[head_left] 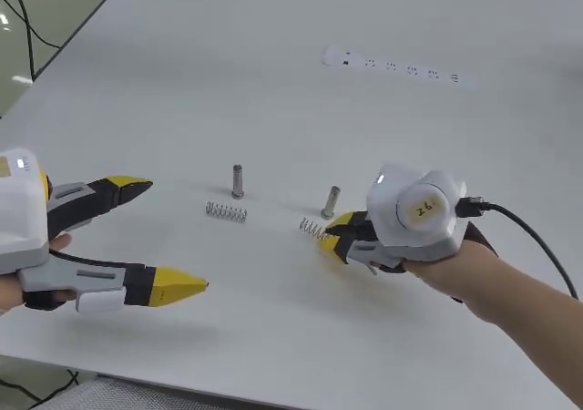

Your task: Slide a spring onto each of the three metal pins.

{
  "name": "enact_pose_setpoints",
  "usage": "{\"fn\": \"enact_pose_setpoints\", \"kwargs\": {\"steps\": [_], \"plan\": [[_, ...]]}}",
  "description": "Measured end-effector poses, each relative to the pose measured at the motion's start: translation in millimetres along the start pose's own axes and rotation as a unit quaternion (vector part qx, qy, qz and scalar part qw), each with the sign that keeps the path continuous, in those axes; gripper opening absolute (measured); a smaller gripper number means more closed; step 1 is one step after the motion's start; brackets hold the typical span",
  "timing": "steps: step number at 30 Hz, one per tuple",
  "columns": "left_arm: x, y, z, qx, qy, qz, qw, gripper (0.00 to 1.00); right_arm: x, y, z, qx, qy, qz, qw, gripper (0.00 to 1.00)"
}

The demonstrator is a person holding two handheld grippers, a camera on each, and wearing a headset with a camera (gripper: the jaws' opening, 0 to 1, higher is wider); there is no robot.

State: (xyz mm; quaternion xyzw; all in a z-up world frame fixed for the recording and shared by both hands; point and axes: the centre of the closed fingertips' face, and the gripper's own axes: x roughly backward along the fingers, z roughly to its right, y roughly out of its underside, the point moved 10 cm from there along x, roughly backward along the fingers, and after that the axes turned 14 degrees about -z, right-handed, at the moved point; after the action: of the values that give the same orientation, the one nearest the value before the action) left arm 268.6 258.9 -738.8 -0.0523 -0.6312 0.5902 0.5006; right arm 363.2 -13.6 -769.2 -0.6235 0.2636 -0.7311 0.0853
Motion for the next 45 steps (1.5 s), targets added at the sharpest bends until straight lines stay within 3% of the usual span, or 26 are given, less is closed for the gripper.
{"fn": "enact_pose_setpoints", "kwargs": {"steps": [5,13,27,30,33,38,45], "plan": [[-4.0,-3.2,3.2,-0.006,0.008,-0.001,0.9999,0.94,12.8,-1.8,-2.1,0.005,0.001,0.012,0.9999,0.13],[-12.1,-7.2,11.4,-0.015,0.042,-0.005,0.9990,0.91,30.8,0.4,-5.7,0.028,0.004,0.020,0.9994,0.13],[-26.3,-16.1,19.4,-0.042,0.083,-0.014,0.9956,0.86,46.6,9.2,-24.4,0.091,-0.011,0.019,0.9956,0.13],[-34.6,-17.6,22.6,-0.051,0.096,-0.016,0.9939,0.85,48.8,9.8,-27.9,0.106,-0.011,0.015,0.9942,0.13],[-44.5,-18.0,26.4,-0.075,0.110,-0.037,0.9904,0.80,50.2,9.5,-29.5,0.113,-0.012,0.014,0.9934,0.13],[-55.6,-24.8,31.0,-0.090,0.126,-0.037,0.9873,0.78,53.1,8.9,-33.6,0.143,-0.014,0.016,0.9895,0.13],[-72.0,-34.7,42.2,-0.119,0.154,-0.038,0.9800,0.73,54.3,7.7,-37.5,0.166,-0.018,0.020,0.9857,0.13]]}}
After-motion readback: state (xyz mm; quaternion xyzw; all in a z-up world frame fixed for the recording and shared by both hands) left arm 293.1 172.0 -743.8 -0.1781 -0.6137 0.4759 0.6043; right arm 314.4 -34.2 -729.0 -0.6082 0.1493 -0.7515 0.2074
